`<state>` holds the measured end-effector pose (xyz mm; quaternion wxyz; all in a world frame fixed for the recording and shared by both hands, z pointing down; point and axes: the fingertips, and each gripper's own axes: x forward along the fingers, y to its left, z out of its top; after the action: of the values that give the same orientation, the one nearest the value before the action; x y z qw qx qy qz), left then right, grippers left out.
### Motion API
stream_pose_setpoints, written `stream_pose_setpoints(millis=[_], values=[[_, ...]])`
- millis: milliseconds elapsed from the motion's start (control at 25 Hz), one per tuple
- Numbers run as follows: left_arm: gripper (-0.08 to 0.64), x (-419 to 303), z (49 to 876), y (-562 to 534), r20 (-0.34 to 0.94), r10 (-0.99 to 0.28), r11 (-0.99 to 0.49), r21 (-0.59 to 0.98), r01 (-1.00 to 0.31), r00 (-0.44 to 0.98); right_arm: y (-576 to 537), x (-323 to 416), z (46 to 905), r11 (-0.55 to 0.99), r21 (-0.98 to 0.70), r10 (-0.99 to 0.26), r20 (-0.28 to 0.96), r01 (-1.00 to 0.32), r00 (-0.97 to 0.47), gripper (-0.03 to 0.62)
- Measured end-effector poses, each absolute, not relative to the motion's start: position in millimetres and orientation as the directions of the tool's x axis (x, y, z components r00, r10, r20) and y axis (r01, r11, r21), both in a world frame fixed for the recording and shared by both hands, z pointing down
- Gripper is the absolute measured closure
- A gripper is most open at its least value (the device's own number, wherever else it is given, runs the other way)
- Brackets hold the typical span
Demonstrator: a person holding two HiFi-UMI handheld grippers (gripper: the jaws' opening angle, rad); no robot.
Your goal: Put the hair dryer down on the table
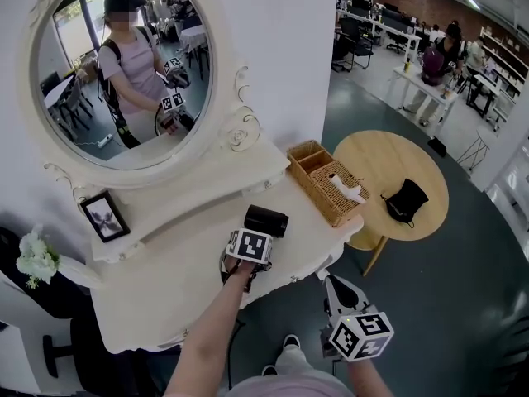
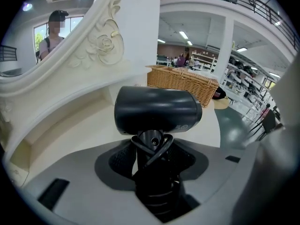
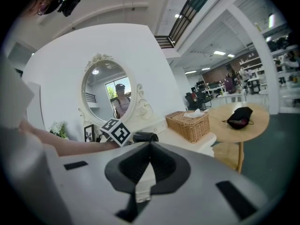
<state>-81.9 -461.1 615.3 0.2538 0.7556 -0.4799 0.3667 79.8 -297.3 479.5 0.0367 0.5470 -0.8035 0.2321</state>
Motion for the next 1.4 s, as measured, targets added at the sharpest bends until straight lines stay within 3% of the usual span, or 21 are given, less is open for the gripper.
stream_pose_setpoints(millis=[1000, 1280, 1400], values=[[0.341, -82, 643, -465, 0.89, -0.394, -0.407, 0.057, -0.912, 0.231, -297, 89, 481, 0.282, -0.333, -0.861, 0.325, -0.899, -0.391, 0.591], [0.3, -80, 640, -462, 0.88, -0.407, -0.402, 0.069, -0.913, 0.246, -300, 86, 480, 0.293, -0.338, -0.857, 0.321, -0.894, -0.403, 0.591], [0.279, -80, 627, -461, 0.844, -0.471, -0.403, 0.053, -0.914, 0.256, -301, 85, 481, 0.299, -0.341, -0.854, 0.322, -0.891, -0.41, 0.591]])
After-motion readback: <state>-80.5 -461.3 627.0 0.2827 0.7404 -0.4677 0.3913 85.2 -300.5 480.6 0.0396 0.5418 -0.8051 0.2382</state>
